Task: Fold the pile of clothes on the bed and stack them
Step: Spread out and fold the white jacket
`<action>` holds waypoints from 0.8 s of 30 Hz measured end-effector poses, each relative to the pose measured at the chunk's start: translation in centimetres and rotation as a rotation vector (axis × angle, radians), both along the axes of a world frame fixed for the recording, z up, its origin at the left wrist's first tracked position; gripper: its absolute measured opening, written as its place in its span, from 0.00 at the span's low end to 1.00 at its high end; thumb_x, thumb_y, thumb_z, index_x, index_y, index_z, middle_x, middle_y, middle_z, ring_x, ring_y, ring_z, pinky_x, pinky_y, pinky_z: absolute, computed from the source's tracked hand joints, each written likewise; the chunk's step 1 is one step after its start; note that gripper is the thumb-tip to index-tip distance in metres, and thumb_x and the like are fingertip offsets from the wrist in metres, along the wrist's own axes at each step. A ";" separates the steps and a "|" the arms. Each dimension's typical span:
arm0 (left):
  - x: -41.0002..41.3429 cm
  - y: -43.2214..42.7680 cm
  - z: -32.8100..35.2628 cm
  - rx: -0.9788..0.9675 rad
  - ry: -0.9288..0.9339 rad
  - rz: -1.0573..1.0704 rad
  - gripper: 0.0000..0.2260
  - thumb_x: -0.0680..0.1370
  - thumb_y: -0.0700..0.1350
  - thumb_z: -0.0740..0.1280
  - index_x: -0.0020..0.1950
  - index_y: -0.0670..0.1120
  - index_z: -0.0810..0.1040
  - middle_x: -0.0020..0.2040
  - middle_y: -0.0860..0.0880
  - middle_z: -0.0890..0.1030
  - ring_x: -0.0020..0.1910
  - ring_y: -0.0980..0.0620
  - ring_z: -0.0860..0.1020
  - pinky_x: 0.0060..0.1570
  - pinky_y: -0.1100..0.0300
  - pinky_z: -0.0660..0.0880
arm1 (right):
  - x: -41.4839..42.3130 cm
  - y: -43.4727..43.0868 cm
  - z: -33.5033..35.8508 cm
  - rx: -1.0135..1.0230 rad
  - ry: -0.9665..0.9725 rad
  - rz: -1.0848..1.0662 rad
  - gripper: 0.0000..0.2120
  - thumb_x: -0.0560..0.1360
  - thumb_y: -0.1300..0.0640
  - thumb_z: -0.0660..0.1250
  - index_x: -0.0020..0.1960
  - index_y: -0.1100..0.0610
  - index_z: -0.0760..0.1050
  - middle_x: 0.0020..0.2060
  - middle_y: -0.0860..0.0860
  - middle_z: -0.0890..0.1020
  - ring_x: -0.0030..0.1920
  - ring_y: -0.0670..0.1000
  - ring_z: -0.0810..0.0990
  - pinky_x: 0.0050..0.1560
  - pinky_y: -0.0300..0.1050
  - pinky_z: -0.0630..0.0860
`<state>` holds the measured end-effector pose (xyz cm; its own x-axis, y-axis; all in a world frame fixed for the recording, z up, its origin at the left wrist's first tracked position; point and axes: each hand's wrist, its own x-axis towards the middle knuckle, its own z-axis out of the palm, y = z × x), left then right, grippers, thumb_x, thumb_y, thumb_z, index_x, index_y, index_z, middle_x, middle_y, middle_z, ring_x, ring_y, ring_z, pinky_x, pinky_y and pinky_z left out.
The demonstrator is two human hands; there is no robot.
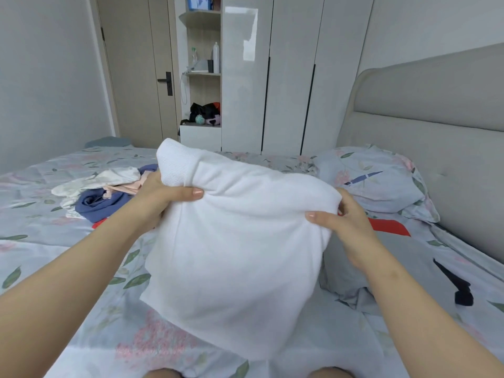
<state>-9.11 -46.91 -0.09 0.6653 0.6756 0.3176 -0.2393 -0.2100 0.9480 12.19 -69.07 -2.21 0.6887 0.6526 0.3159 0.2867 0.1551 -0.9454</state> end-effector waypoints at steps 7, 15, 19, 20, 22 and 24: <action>1.5 -1.4 2.5 -0.063 0.000 -0.203 0.38 0.46 0.53 0.82 0.54 0.47 0.77 0.45 0.51 0.85 0.43 0.54 0.84 0.37 0.62 0.79 | 0.6 -0.2 2.2 0.047 0.179 0.059 0.14 0.65 0.53 0.69 0.49 0.48 0.70 0.43 0.43 0.78 0.43 0.46 0.79 0.45 0.46 0.76; 9.0 3.2 -5.1 -0.298 0.327 0.127 0.44 0.64 0.59 0.77 0.73 0.46 0.63 0.66 0.48 0.75 0.57 0.47 0.79 0.53 0.52 0.77 | 6.5 4.1 -2.7 -0.222 0.413 -0.126 0.15 0.74 0.52 0.69 0.57 0.59 0.76 0.46 0.55 0.82 0.40 0.52 0.79 0.37 0.42 0.73; 9.6 3.2 -14.4 -0.315 0.897 0.164 0.53 0.62 0.69 0.72 0.77 0.51 0.48 0.67 0.46 0.70 0.57 0.44 0.75 0.54 0.52 0.74 | 6.6 6.1 -11.1 -0.514 0.530 -0.111 0.32 0.67 0.46 0.75 0.64 0.61 0.73 0.52 0.56 0.81 0.43 0.54 0.79 0.34 0.41 0.71; 9.4 2.7 -16.0 -0.318 0.938 0.121 0.59 0.55 0.71 0.73 0.77 0.51 0.49 0.68 0.47 0.69 0.61 0.44 0.73 0.59 0.51 0.73 | 6.5 6.3 -12.9 -0.563 0.531 -0.089 0.32 0.68 0.47 0.75 0.66 0.61 0.70 0.54 0.56 0.80 0.46 0.55 0.79 0.35 0.42 0.71; 9.3 2.7 -18.4 -0.249 0.960 0.154 0.62 0.49 0.72 0.73 0.76 0.52 0.51 0.69 0.48 0.67 0.65 0.43 0.70 0.63 0.49 0.70 | 6.1 6.4 -15.8 -0.593 0.478 -0.075 0.31 0.68 0.48 0.75 0.66 0.59 0.69 0.57 0.56 0.79 0.49 0.54 0.79 0.41 0.44 0.76; 9.5 3.0 -19.3 -0.193 0.982 0.237 0.55 0.53 0.70 0.73 0.74 0.48 0.58 0.66 0.47 0.70 0.64 0.43 0.71 0.63 0.47 0.71 | 6.0 6.9 -17.3 -0.582 0.367 -0.117 0.27 0.69 0.48 0.74 0.63 0.59 0.72 0.56 0.55 0.79 0.51 0.54 0.79 0.51 0.47 0.77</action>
